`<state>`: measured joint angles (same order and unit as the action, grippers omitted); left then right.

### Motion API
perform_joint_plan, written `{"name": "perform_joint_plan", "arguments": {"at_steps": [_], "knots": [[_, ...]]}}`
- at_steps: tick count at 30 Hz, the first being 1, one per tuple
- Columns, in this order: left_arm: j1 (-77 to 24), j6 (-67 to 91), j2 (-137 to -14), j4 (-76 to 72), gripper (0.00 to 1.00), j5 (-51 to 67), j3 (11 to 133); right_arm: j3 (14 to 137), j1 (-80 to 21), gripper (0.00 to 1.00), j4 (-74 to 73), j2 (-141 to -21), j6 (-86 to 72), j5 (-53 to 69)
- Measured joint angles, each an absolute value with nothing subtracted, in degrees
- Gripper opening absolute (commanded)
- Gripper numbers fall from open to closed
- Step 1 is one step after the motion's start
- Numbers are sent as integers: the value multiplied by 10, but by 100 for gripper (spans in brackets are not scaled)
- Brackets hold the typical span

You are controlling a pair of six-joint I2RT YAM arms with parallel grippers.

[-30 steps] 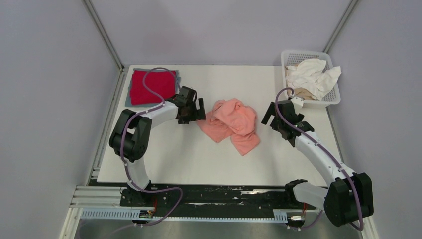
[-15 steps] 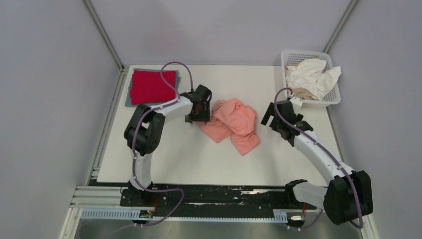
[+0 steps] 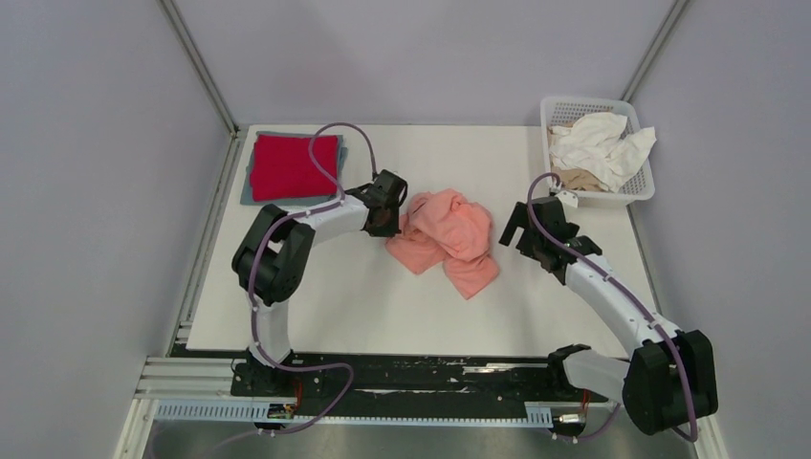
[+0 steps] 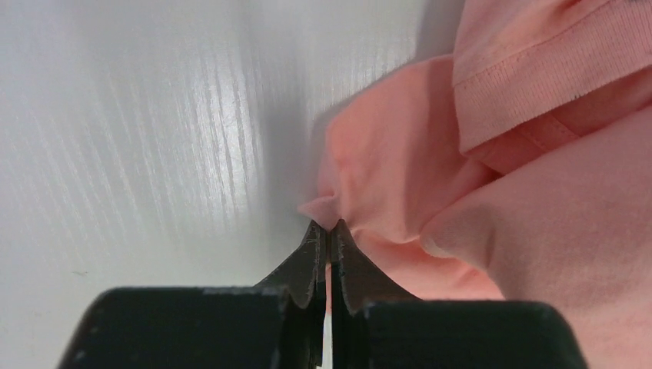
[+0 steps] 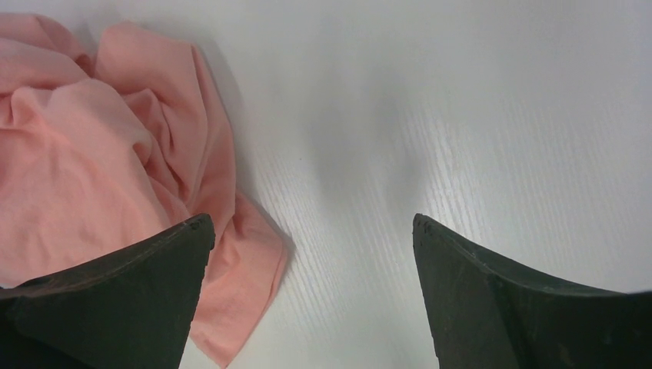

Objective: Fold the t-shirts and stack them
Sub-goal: Flatten out the tshirt

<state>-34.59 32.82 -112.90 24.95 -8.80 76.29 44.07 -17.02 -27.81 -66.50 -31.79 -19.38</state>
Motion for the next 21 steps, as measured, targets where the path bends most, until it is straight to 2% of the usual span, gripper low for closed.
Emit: {"name": "perform_joint_plan", "arguments": {"at_steps": [5,11,14,18,21], "knots": [[-349,329,-1081,174,0,-88,683,402,-170,92,-279,-651,-318,-122],[-356,332,-1037,150,0,-72,622,381,-174,80,-291,-683,-321,-48],[-356,333,-1035,145,0,-65,617,382,-179,69,-288,-711,-324,-35],[-356,333,-1035,142,0,-65,616,382,-189,60,-277,-770,-330,-20],[-356,333,-1035,141,0,-65,615,394,-193,49,-255,-795,-332,-6]]}}
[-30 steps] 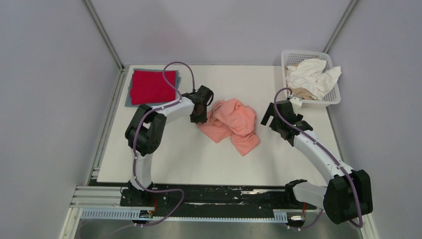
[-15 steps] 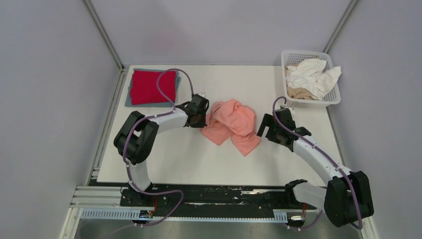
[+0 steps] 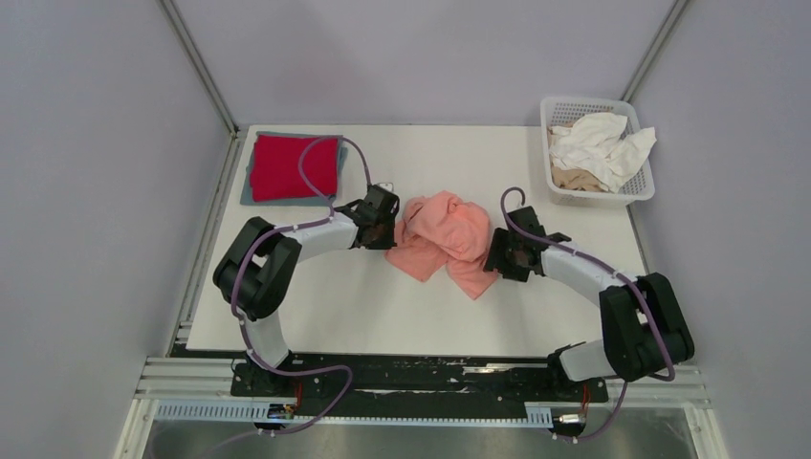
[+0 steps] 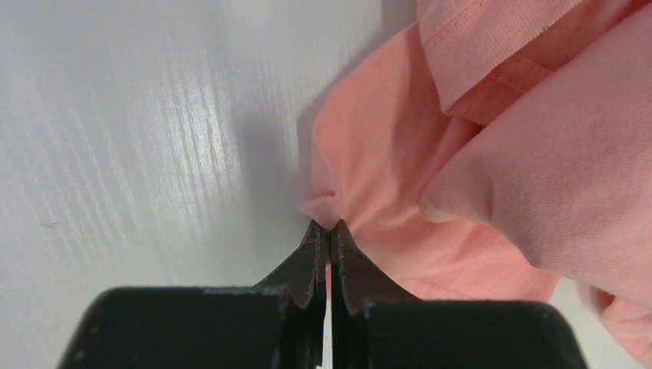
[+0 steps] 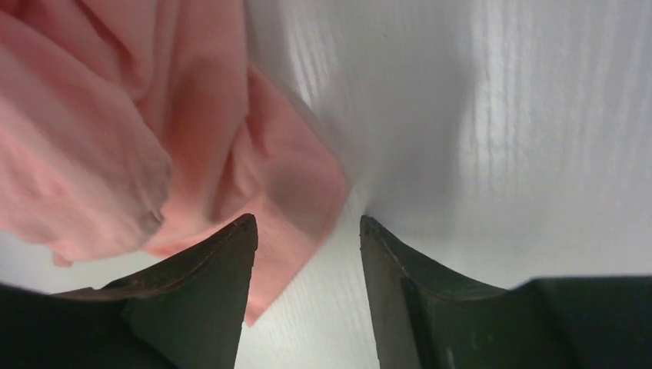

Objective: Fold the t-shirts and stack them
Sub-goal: Flatten out the tshirt

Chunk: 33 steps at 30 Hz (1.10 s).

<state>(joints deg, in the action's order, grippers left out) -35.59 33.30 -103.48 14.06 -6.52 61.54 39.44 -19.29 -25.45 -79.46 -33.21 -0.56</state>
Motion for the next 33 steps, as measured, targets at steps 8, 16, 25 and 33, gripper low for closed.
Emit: {"name": "perform_joint_plan", "arguments": {"at_steps": [8,16,25,33], "knots": [[-341,338,-1029,138,0,-60,610,421,-198,0,-211,-846,-342,-6],[-231,346,-915,149,0,-63,584,475,-194,0,-243,-769,-331,-136],[-219,313,-662,161,0,-200,615,571,-182,0,-247,-569,-264,-272],[-219,276,-478,158,0,-198,665,674,-179,0,-245,-472,-218,-220]]}}
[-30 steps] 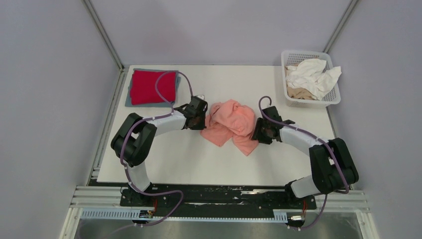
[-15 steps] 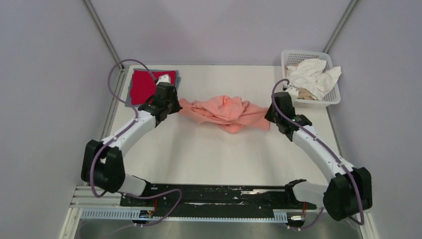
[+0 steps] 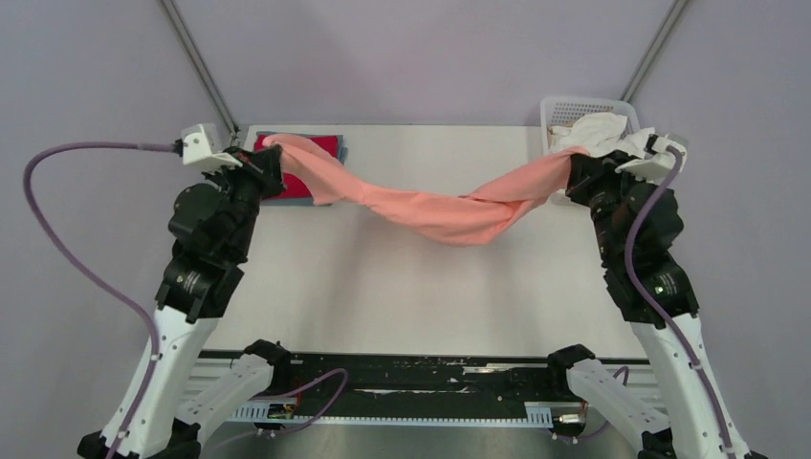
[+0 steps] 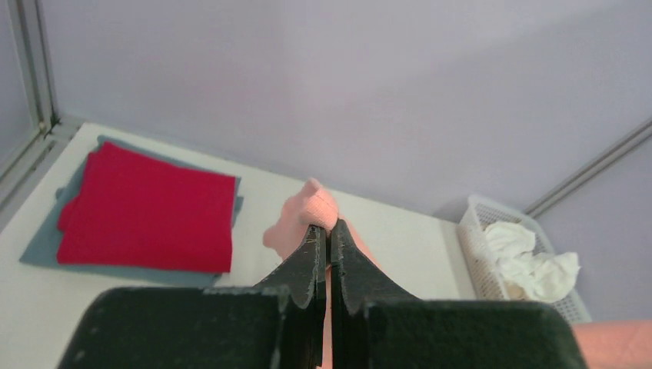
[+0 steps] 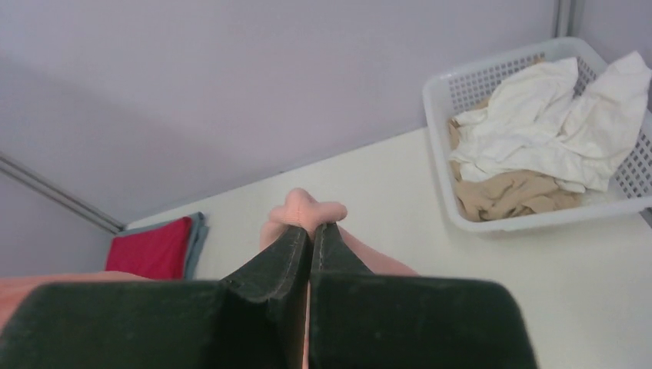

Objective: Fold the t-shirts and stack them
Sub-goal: Flatten out the tshirt

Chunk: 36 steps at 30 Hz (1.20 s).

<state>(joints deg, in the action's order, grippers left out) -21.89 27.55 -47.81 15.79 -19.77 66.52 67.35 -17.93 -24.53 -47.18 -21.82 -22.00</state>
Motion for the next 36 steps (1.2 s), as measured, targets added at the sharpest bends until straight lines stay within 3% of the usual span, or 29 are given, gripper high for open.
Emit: {"name": "perform_joint_plan", "arguments": {"at_steps": [14,21,27,31,36], "knots": [[-219,227,-436,157,0,-201,772,782,-179,0,-242,-441,-198,-220],[-216,204,-577,157,0,-226,860,833,-178,0,-233,-561,-170,-266],[-185,204,-756,206,0,-191,1004,882,-164,0,-239,-681,-143,-274],[-180,204,-758,229,0,-184,987,875,-156,0,-249,-670,-134,-281],[-178,219,-634,219,0,-209,818,816,-138,0,-262,-591,-136,-293]]}}
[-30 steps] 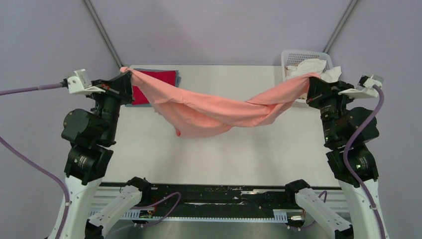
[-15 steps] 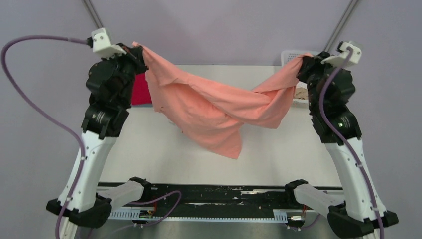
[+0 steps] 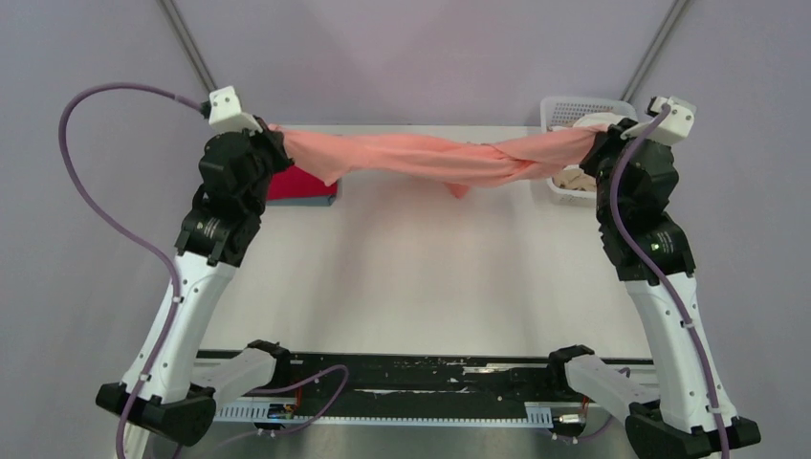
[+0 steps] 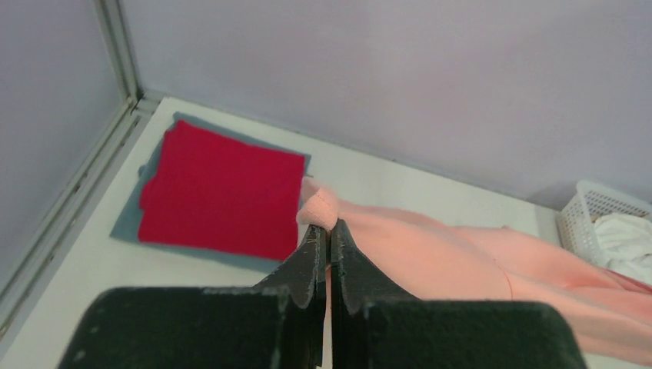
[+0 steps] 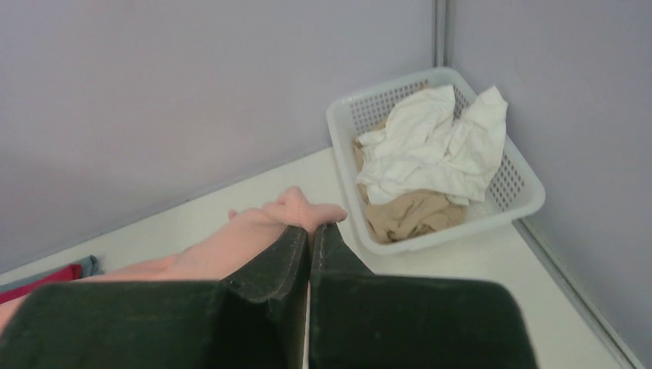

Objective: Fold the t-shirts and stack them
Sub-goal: Flatten out the tshirt

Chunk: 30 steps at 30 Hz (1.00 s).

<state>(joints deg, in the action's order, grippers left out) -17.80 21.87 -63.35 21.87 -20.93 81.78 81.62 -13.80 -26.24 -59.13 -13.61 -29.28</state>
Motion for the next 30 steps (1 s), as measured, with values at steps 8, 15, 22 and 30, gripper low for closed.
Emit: {"name": "perform_joint_plan", "arguments": {"at_steps": [8,15,22,30], "knots": [[-173,308,-490,250,0,-226,567,708,-125,0,-389,-536,-201,-253],[-163,376,-654,244,0,-211,515,709,-74,0,-410,-704,-229,-220],[-148,408,-857,236,0,-161,531,747,-23,57,-404,-992,-266,-193],[-147,422,-892,208,0,-106,531,738,-22,100,-399,-978,-290,-168]]}}
